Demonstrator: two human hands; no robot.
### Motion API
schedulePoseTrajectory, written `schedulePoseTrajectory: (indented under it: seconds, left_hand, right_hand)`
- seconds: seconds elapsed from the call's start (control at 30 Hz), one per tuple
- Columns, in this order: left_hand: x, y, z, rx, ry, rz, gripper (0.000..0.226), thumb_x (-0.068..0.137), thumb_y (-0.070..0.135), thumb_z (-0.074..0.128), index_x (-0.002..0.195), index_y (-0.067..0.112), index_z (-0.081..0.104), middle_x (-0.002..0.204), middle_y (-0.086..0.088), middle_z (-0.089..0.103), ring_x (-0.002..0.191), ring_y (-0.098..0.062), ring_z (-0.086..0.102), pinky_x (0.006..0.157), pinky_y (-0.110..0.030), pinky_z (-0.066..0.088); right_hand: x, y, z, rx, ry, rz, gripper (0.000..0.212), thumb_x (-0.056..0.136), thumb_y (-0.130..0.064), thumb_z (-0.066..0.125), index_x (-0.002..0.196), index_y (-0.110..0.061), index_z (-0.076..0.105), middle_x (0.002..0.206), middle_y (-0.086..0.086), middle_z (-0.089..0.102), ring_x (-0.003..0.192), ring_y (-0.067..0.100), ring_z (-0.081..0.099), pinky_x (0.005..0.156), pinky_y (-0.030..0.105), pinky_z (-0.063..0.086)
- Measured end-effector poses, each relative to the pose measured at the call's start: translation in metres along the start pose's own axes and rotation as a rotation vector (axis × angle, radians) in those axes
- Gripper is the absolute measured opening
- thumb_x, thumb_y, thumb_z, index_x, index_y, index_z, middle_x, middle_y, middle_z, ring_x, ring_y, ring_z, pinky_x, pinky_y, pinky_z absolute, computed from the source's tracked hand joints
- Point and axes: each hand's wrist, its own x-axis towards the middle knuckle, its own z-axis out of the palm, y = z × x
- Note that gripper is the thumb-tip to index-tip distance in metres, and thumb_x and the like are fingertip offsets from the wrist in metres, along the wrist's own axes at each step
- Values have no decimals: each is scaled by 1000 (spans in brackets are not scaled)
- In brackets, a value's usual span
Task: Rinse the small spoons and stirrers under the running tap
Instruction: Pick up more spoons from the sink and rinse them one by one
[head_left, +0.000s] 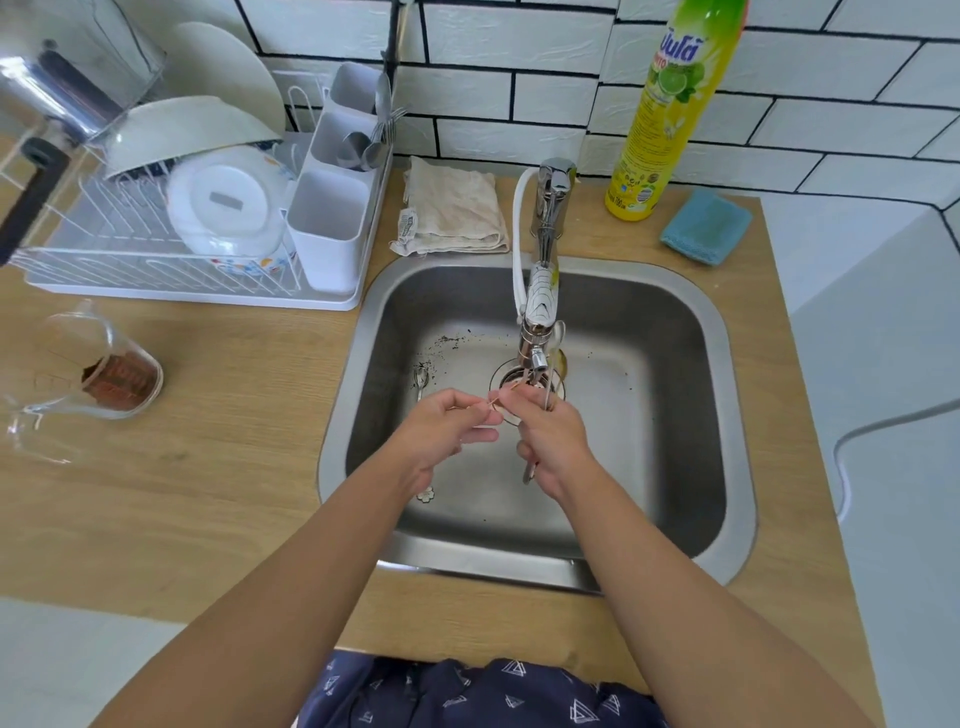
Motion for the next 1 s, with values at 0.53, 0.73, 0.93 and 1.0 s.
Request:
schedulePoseTrajectory:
  seconds: [0.53, 0.73, 0.93, 1.0]
  left_hand:
    - [-14, 0, 1, -143, -31, 10, 15, 85, -2, 72, 98, -3, 64, 85, -13, 69, 67, -15, 66, 64, -25, 59]
    - [-12, 1, -1, -384, -97, -121, 7, 89, 4, 68, 92, -2, 66, 88, -17, 71, 79, -19, 69, 69, -23, 59]
    - [-11, -1, -5, -409, -98, -173, 6, 88, -5, 65, 93, -5, 66, 86, -13, 70, 77, -13, 72, 69, -19, 59]
    - [-9, -1, -5, -439, -100, -187, 4, 88, -6, 65, 92, -4, 65, 84, -12, 71, 75, -13, 72, 68, -19, 59]
  right_hand:
    - [8, -20, -19, 69, 85, -13, 15, 97, -23, 70, 91, -10, 73, 82, -2, 77, 34, 3, 23, 35, 18, 22]
    - [6, -21, -15, 117, 27, -54, 18, 102, -19, 62, 92, -10, 73, 92, 9, 67, 36, 2, 24, 35, 17, 22]
    - [-2, -5, -10, -29, -93, -19, 13, 95, -24, 73, 103, -14, 75, 87, 3, 72, 40, 5, 22, 39, 20, 19]
    - [-7, 2, -7, -101, -118, 21, 21, 88, -23, 80, 106, -13, 74, 74, 3, 65, 41, 6, 23, 39, 21, 20]
